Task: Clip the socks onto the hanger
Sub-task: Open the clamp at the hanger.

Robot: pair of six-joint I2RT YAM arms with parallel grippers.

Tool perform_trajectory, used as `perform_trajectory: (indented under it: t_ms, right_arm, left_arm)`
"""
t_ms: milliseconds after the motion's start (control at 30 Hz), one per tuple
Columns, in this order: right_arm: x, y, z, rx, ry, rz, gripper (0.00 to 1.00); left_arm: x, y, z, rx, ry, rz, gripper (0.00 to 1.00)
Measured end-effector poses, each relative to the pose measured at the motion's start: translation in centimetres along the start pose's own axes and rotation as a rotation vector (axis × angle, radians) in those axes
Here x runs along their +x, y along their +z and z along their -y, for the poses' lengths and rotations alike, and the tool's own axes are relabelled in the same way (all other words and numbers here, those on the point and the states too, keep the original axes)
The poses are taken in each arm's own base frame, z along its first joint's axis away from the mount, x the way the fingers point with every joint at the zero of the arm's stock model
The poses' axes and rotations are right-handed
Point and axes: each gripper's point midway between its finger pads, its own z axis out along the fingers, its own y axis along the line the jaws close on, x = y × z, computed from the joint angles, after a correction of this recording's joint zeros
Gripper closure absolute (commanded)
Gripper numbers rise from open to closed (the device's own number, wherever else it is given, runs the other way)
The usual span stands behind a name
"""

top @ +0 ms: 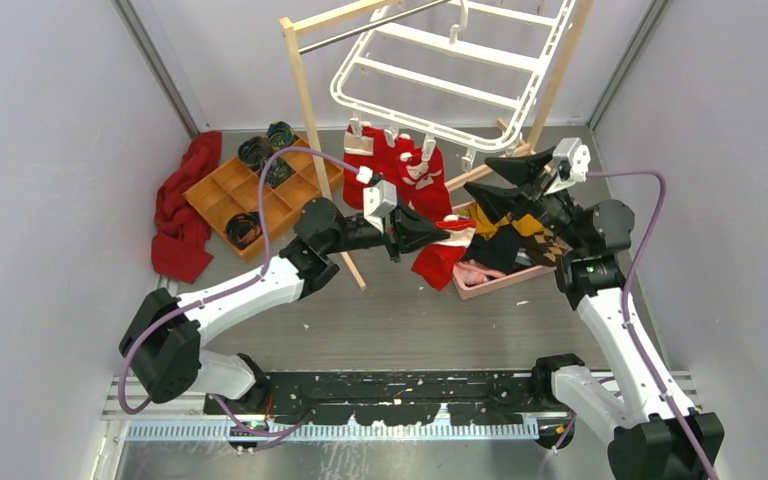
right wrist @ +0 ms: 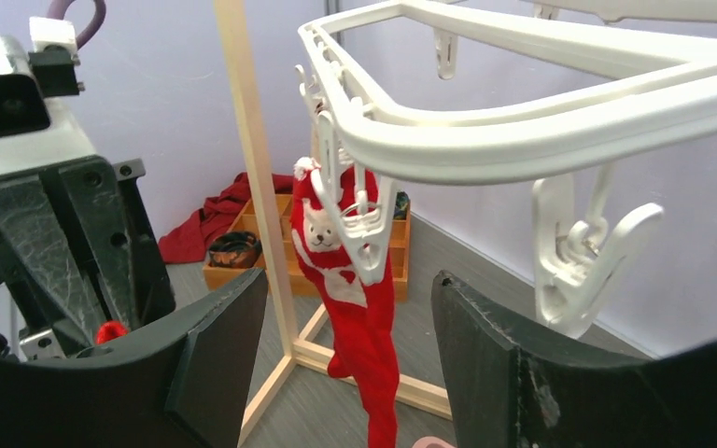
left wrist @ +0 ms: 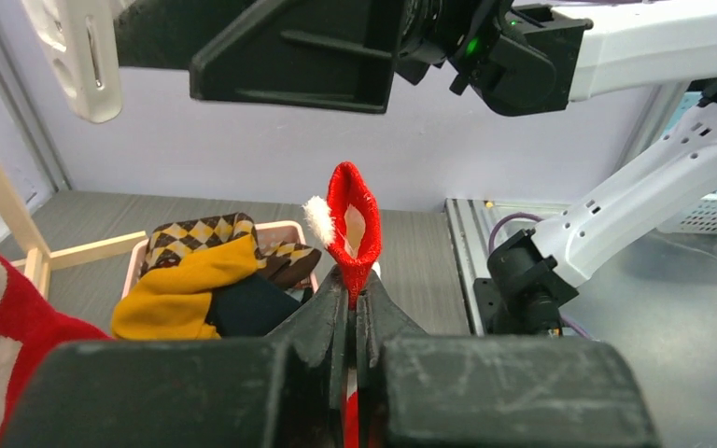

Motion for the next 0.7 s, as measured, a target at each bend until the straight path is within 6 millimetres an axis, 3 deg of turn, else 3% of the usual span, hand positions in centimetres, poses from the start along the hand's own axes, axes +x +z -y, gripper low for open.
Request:
perform_trajectory:
  t_ms: [333, 700]
  right_arm:
    - [-3.0, 1.5, 0.5, -0.012, -0.009, 0.096, 0.31]
    - [-2.8, 2.5, 0.0, -0.043, 0.011, 0.116, 0.3]
  left_arm:
    - [0.5, -0.1, -0.8, -0.036, 0.03, -0.016, 1.0]
    - [0.3, 0.2, -1.4, -0.044, 0.036, -0.014, 1.0]
